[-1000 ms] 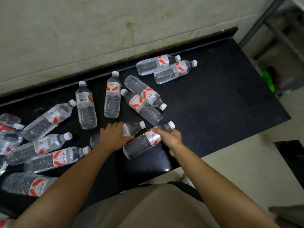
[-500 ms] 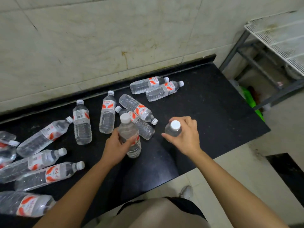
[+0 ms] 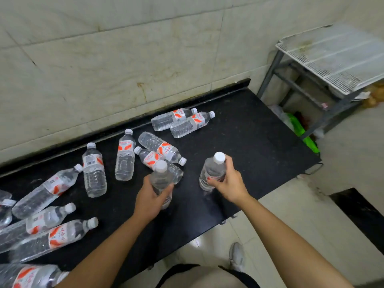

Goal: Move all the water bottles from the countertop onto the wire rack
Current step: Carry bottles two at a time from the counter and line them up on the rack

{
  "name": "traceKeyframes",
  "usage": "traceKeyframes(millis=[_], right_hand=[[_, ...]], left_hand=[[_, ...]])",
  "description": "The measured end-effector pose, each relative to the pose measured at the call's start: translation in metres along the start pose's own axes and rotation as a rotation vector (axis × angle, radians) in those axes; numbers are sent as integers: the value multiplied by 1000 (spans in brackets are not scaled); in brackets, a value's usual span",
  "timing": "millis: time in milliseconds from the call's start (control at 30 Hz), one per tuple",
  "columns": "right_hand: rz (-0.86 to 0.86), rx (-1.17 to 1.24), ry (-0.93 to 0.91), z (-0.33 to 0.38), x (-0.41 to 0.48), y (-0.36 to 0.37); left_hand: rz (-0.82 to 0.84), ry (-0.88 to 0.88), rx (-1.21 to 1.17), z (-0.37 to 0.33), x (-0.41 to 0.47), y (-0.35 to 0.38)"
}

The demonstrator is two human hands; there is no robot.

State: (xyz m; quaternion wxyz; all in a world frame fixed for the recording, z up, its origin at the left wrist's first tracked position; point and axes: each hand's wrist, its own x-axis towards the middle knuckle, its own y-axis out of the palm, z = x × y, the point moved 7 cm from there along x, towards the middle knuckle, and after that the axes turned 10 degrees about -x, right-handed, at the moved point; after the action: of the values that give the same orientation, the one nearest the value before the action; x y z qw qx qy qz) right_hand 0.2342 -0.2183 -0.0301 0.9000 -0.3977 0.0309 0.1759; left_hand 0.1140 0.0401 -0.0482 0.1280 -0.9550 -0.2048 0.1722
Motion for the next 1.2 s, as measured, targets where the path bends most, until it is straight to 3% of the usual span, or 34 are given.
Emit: traceKeyframes(millis=[267,500,767,1000,1200], right_hand=[[-114,83,-48,-51,-30,-97],[-349,249,-131,-109,-46,-247],[-559,566,-142,-190,-52,-411],[-550,917,-91,-225,-9,-494],[-544,888,-82,-239,57,-546]], left_hand=[[10,141,-76,-82,-17,59],[52,338,-228,-202,-52,194],[147,434,-387,-312,-62,344],[202,468,-475,-384,-38,423],[263,501,-591,-430,22,488]])
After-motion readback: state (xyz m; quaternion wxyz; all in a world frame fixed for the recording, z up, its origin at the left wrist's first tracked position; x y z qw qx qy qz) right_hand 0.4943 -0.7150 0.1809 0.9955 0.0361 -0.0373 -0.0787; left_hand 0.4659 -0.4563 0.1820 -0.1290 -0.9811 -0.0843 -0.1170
